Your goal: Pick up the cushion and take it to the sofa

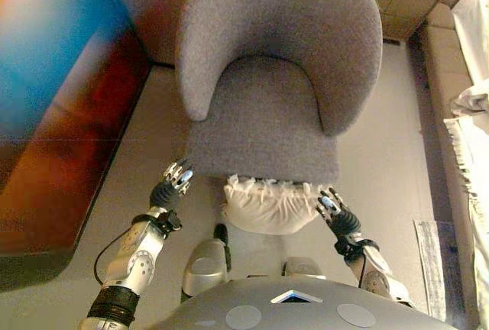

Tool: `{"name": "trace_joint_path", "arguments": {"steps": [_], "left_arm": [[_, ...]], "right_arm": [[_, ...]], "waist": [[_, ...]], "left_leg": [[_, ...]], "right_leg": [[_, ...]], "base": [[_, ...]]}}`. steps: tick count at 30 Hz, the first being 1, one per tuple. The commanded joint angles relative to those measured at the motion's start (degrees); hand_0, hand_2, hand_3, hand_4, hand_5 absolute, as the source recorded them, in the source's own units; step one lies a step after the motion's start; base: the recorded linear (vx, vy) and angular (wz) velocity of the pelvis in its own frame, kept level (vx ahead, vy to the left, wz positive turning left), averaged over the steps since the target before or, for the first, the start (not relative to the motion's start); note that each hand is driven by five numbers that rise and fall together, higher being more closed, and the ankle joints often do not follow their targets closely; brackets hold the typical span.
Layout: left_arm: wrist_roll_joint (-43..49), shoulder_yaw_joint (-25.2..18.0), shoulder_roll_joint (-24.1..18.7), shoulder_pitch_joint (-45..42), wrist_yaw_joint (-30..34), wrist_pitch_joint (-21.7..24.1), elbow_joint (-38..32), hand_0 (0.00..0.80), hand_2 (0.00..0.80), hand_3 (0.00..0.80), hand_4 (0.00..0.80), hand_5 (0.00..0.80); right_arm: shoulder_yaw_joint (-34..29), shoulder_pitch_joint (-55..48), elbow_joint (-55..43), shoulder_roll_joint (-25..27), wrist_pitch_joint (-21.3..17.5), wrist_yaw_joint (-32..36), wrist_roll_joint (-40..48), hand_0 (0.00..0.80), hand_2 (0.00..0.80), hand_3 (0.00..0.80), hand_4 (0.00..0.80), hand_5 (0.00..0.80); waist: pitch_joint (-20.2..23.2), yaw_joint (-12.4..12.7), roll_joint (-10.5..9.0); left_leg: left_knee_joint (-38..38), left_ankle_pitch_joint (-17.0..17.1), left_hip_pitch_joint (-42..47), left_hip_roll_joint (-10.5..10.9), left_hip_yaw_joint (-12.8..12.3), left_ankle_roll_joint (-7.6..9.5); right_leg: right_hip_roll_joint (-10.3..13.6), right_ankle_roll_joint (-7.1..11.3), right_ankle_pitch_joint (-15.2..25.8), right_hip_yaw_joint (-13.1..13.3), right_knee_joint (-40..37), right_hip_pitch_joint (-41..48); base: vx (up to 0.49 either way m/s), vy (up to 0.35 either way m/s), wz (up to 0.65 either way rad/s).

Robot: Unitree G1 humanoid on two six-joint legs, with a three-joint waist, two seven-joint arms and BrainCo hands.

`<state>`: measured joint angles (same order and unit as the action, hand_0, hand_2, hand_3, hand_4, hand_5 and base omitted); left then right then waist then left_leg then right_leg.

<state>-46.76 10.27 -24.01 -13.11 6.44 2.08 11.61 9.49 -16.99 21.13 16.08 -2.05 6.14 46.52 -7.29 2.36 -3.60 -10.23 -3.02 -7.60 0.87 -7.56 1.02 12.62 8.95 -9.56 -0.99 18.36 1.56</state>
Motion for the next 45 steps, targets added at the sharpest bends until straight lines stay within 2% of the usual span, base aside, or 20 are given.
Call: {"name": "trace_joint_path", "arguments": {"steps": [1,4,7,9,11,13,15,18,21,23,25,28,30,31,32,34,36,39,42,45], "left_arm": [[0.56,0.35,-1.62,-3.31,0.23,2.36,-3.33,0.000,0.000,0.000,0.000,0.000],[1.37,0.56,-1.84,-3.51,0.81,2.33,-2.96,0.000,0.000,0.000,0.000,0.000],[1.55,0.48,-2.49,-3.74,0.13,2.36,-3.92,0.000,0.000,0.000,0.000,0.000],[0.84,0.33,-3.31,-3.11,-0.40,2.33,-4.53,0.000,0.000,0.000,0.000,0.000],[0.67,0.58,-3.97,-2.12,-0.84,2.24,-4.79,0.000,0.000,0.000,0.000,0.000],[0.86,0.48,-4.26,-1.41,-0.96,1.50,-5.21,0.000,0.000,0.000,0.000,0.000],[1.52,0.16,-4.43,-1.13,-1.11,0.18,-5.53,0.000,0.000,0.000,0.000,0.000],[2.56,-0.85,-4.17,-1.28,-0.71,-0.53,-4.96,0.000,0.000,0.000,0.000,0.000],[3.50,-1.55,-3.85,-1.01,-1.48,-0.17,-3.58,0.000,0.000,0.000,0.000,0.000],[3.65,-2.20,-3.68,-1.00,-2.70,-0.11,-3.16,0.000,0.000,0.000,0.000,0.000],[3.00,-2.64,-3.38,-0.53,-2.71,-0.57,-1.95,0.000,0.000,0.000,0.000,0.000],[3.31,-2.76,-2.31,0.29,-2.70,-0.29,-0.11,0.000,0.000,0.000,0.000,0.000],[3.75,-2.75,-1.63,1.23,-2.95,-0.88,0.30,0.000,0.000,0.000,0.000,0.000],[4.17,-2.73,-1.40,1.75,-2.78,-1.17,0.59,0.000,0.000,0.000,0.000,0.000],[4.38,-2.18,-1.10,2.94,-2.62,-1.49,1.14,0.000,0.000,0.000,0.000,0.000],[4.95,-1.61,-0.66,4.44,-2.74,-1.87,1.78,0.000,0.000,0.000,0.000,0.000],[5.42,-1.35,-0.11,4.90,-2.73,-2.00,2.01,0.000,0.000,0.000,0.000,0.000],[7.42,-0.19,0.46,5.86,-2.46,-1.70,3.61,0.000,0.000,0.000,0.000,0.000],[8.66,0.86,0.31,6.59,-1.55,-1.07,3.66,0.000,0.000,0.000,0.000,0.000],[7.59,1.45,0.09,7.54,-0.22,-0.71,2.85,0.000,0.000,0.000,0.000,0.000]], "right_arm": [[-1.07,-2.09,-2.81,0.15,-2.54,-0.98,2.72,0.000,0.000,0.000,0.000,0.000],[-0.87,-2.54,-2.43,-0.50,-4.07,-1.22,2.68,0.000,0.000,0.000,0.000,0.000],[-1.29,-2.76,-2.90,-0.22,-4.15,-0.91,1.99,0.000,0.000,0.000,0.000,0.000],[-1.45,-2.38,-3.09,0.23,-4.44,-0.37,1.63,0.000,0.000,0.000,0.000,0.000],[-1.36,-0.91,-2.83,0.80,-4.66,-0.98,1.99,0.000,0.000,0.000,0.000,0.000],[-1.37,0.72,-2.46,0.83,-4.63,-1.44,2.78,0.000,0.000,0.000,0.000,0.000],[-1.49,2.04,-2.60,0.75,-3.97,-2.33,3.69,0.000,0.000,0.000,0.000,0.000],[-1.34,3.01,-2.33,0.26,-3.04,-2.23,4.18,0.000,0.000,0.000,0.000,0.000],[-0.62,4.18,-0.73,0.06,-2.10,-2.74,2.69,0.000,0.000,0.000,0.000,0.000],[0.47,5.12,-0.80,0.60,-1.11,-3.16,0.62,0.000,0.000,0.000,0.000,0.000],[1.49,5.90,-0.91,1.63,-1.32,-3.89,-1.09,0.000,0.000,0.000,0.000,0.000],[2.55,7.21,-0.82,2.67,-2.13,-5.44,-5.52,0.000,0.000,0.000,0.000,0.000],[2.57,8.49,-0.32,3.43,-1.91,-6.53,-7.61,0.000,0.000,0.000,0.000,0.000],[2.42,9.02,0.11,3.73,-2.06,-7.02,-8.17,0.000,0.000,0.000,0.000,0.000],[2.44,9.76,0.54,3.90,-2.45,-7.88,-8.57,0.000,0.000,0.000,0.000,0.000],[2.48,11.37,1.00,3.85,-2.58,-9.27,-10.62,0.000,0.000,0.000,0.000,0.000],[2.33,12.01,0.20,4.13,-2.76,-10.32,-13.17,0.000,0.000,0.000,0.000,0.000],[2.12,11.83,-0.30,3.87,-4.13,-11.68,-15.34,0.000,0.000,0.000,0.000,0.000],[2.47,11.84,-2.11,3.12,-3.71,-12.46,-15.52,0.000,0.000,0.000,0.000,0.000],[2.65,11.69,-3.74,2.49,-3.80,-10.03,-12.75,0.000,0.000,0.000,0.000,0.000]], "waist": [[4.06,-0.59,0.76],[3.79,-0.58,1.11],[2.96,-0.35,0.77],[2.13,-0.59,0.25],[1.40,-0.85,-0.38],[0.91,-0.86,-0.72],[1.00,-0.92,-1.04],[1.39,-0.93,-1.17],[2.15,-0.66,-1.28],[2.59,-0.85,-1.16],[2.86,-1.10,-0.73],[3.22,-1.49,0.05],[3.65,-1.57,0.80],[3.81,-1.59,1.14],[3.93,-1.68,1.25],[4.21,-1.64,1.54],[4.62,-2.00,2.13],[5.19,-2.49,2.48],[5.63,-2.81,2.82],[5.69,-2.98,2.97]], "left_leg": [[0.41,0.48,-4.50,-0.98,3.23,1.42],[-0.26,-1.34,-2.52,-0.79,2.57,2.20],[-0.11,-1.65,-1.07,-1.33,1.34,1.30],[-0.18,-2.03,-0.47,-1.91,0.68,0.13],[-0.36,-2.79,-0.33,-2.55,0.43,-0.98],[-0.03,-3.34,0.13,-3.24,0.38,-1.75],[0.22,-3.90,0.81,-4.14,1.25,-2.65],[-0.49,-4.15,1.39,-6.42,2.20,-3.90],[-1.44,-3.57,1.74,-9.15,2.57,-5.56],[-1.27,-2.64,2.51,-11.22,3.16,-6.42],[-0.64,-1.11,3.28,-12.90,3.88,-7.23],[0.62,1.20,4.54,-14.85,4.74,-8.22],[1.43,4.18,4.89,-15.63,5.07,-9.13],[1.14,5.66,4.52,-15.67,5.05,-9.49],[0.55,5.47,4.12,-14.57,4.28,-9.36],[2.17,3.08,4.33,-11.86,4.55,-8.61],[4.71,2.76,5.47,-11.31,4.17,-8.49],[6.92,3.06,6.38,-10.69,3.15,-8.57],[10.35,3.65,7.94,-9.98,2.06,-8.04],[12.27,4.17,8.50,-9.50,1.20,-7.69]], "right_leg": [[-1.02,0.39,11.23,-2.45,10.33,-0.39],[0.82,-0.62,12.41,-5.18,14.58,-4.65],[4.64,-0.37,13.18,-8.75,7.16,-6.05],[7.45,0.70,15.78,-9.99,-0.19,-7.12],[9.72,2.30,19.18,-9.79,-6.56,-8.11],[11.10,3.55,21.70,-9.59,-10.16,-8.42],[11.84,4.52,23.60,-8.18,-13.08,-8.51],[11.34,4.86,22.57,-6.85,-13.52,-7.75],[9.24,4.88,17.54,-7.99,-14.00,-5.46],[7.07,4.72,14.14,-6.69,-13.13,-4.79],[5.05,3.90,11.70,-5.78,-12.08,-4.46],[2.52,2.11,9.51,-6.11,-11.60,-3.50],[0.97,0.84,9.08,-7.06,-12.57,-2.42],[0.32,0.32,8.99,-7.65,-13.39,-1.63],[0.20,0.24,9.25,-8.74,-14.26,-0.87],[0.47,0.49,9.78,-9.40,-14.64,-1.14],[0.35,0.39,9.90,-9.32,-14.39,-1.68],[0.84,1.14,10.66,-10.77,-15.41,-1.15],[1.58,2.08,11.60,-11.67,-16.34,-0.93],[2.05,2.62,12.51,-12.55,-17.42,-0.91]], "base": [[0.211,0.128,0.00],[0.183,0.077,-0.09],[0.093,-0.099,-0.32],[0.034,-0.226,-0.38],[0.015,-0.270,-0.42],[0.030,-0.286,-0.25],[0.062,-0.293,-0.03],[0.050,-0.261,0.35],[0.030,-0.254,0.09],[0.023,-0.239,-0.09],[0.028,-0.194,-0.13],[0.012,-0.156,0.03],[-0.013,-0.100,0.19],[-0.023,-0.078,0.20],[-0.026,-0.062,0.23],[-0.014,-0.011,0.40],[-0.001,0.036,0.28],[0.014,0.023,0.11],[0.030,0.019,0.05],[0.004,0.016,0.05]]}}
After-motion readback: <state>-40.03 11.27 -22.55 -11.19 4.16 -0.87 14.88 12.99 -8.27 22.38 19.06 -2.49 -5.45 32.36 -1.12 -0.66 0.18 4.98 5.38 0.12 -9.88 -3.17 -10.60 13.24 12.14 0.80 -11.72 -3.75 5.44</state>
